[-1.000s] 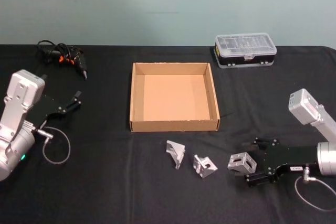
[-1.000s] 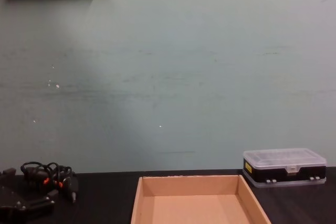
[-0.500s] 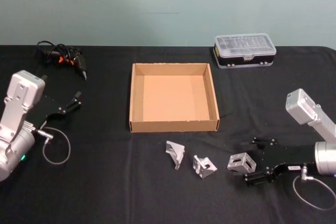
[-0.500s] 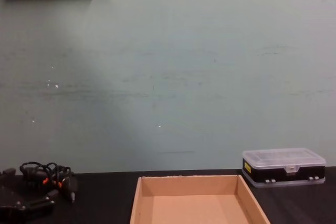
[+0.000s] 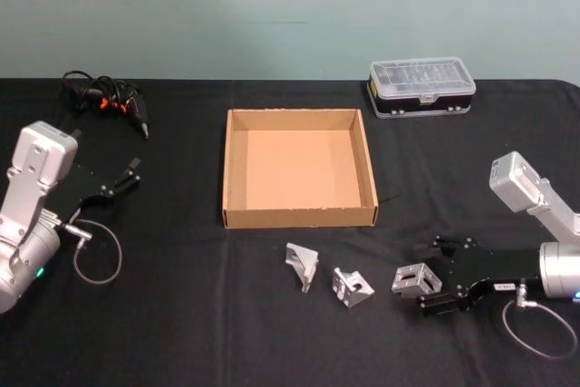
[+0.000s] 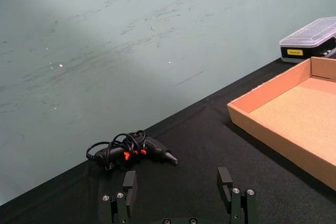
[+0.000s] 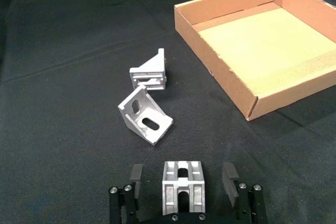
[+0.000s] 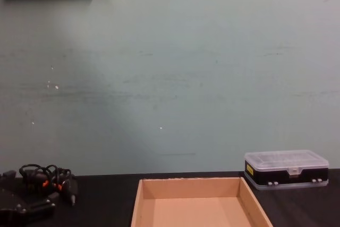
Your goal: Use one hand to pick up the angle iron from the table and place it into the box.
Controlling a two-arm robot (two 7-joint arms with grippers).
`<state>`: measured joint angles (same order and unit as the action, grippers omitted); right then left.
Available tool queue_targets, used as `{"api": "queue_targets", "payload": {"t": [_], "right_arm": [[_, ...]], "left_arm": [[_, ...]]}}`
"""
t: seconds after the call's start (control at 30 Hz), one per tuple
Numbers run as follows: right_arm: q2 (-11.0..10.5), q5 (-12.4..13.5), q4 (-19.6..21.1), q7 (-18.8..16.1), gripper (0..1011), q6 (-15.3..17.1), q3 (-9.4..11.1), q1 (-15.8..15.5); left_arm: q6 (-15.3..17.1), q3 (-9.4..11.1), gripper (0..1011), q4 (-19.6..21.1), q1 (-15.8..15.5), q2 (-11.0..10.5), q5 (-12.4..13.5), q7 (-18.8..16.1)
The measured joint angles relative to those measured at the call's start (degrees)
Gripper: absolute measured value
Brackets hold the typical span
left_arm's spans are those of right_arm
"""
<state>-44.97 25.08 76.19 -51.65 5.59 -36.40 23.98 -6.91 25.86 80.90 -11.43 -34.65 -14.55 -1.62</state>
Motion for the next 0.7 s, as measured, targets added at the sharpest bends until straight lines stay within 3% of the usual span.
{"api": "queue_targets", "payload": {"t": [0.2,0.6,0.7], "right_arm": [[0.36,-0.26,-0.43,-0.11,853,-0.22,-0.35,0.28],[0.53,-0.26,-0.55,-0.06,468,-0.75,-0.31,0.33],[0.62,-0.20,-0.58,-0.02,446,-0.85,-0.25,0.34]], "left_arm": [[0.00,0.00,1000,0.00,0.00,0.00,0.00,0.00],[0.00,0.00,1000,0.00,0.00,0.00,0.00,0.00],[0.00,0.00,1000,0.00,0.00,0.00,0.00,0.00]]}}
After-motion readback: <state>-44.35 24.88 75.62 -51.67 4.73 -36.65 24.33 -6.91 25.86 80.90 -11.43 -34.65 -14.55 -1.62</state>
